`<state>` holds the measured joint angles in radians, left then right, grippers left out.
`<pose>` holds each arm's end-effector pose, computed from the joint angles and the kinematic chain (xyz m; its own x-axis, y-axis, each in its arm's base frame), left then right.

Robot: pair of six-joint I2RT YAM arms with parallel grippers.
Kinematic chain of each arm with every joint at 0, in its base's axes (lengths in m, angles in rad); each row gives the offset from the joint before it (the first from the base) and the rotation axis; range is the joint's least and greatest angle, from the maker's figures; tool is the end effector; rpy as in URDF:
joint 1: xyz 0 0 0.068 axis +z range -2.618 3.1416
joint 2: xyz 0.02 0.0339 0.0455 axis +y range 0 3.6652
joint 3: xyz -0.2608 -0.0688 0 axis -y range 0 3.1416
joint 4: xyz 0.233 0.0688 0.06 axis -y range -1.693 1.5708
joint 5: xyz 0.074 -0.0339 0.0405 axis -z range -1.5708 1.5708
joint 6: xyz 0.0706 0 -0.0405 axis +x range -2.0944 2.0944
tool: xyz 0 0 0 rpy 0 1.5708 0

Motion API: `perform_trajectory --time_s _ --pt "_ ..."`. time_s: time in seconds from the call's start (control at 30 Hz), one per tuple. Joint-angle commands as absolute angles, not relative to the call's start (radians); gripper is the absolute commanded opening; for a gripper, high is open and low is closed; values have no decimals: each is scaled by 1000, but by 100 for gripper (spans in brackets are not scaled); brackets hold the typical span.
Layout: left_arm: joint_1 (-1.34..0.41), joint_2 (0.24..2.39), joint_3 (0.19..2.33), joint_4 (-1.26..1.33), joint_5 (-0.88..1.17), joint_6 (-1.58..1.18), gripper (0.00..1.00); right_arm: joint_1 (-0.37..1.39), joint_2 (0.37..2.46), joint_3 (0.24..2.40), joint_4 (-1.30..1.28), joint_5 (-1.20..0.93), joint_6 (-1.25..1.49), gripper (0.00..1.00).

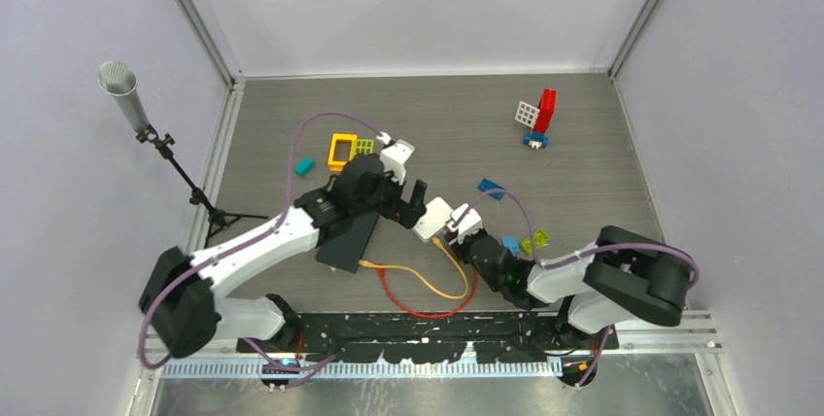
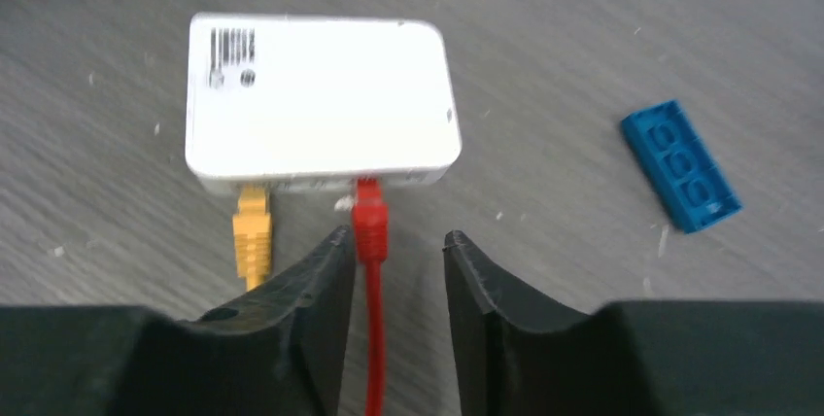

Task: Insert the plug into the switch port
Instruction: Insert the connector into the switch port, then pick up the connector from the center of the board.

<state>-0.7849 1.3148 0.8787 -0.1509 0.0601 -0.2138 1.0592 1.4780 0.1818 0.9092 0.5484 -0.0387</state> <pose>0.2169 -0.2227 0.2417 -0.5401 0.2402 -0.8066 0.6409 0.7386 -0.2092 0.1501 0.1922 0.1145 -0.1650 -0.3613 -0.9177 -0.5145 0.8254 -0.2324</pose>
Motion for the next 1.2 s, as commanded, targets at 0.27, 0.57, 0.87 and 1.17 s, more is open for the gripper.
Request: perform_trajectory --time_s 0.27,0.57,0.87,1.17 --pt "-772 735 583 -437 -280 -501 100 1043 895 346 299 511 123 72" --pt "-770 441 444 -574 -364 -746 100 1480 1017 551 167 752 200 71" --pt "-770 391 434 -627 -364 -762 100 1663 1502 733 253 747 447 65" --pt "-770 353 412 -627 -355 -770 100 1582 1668 712 337 657 559 61"
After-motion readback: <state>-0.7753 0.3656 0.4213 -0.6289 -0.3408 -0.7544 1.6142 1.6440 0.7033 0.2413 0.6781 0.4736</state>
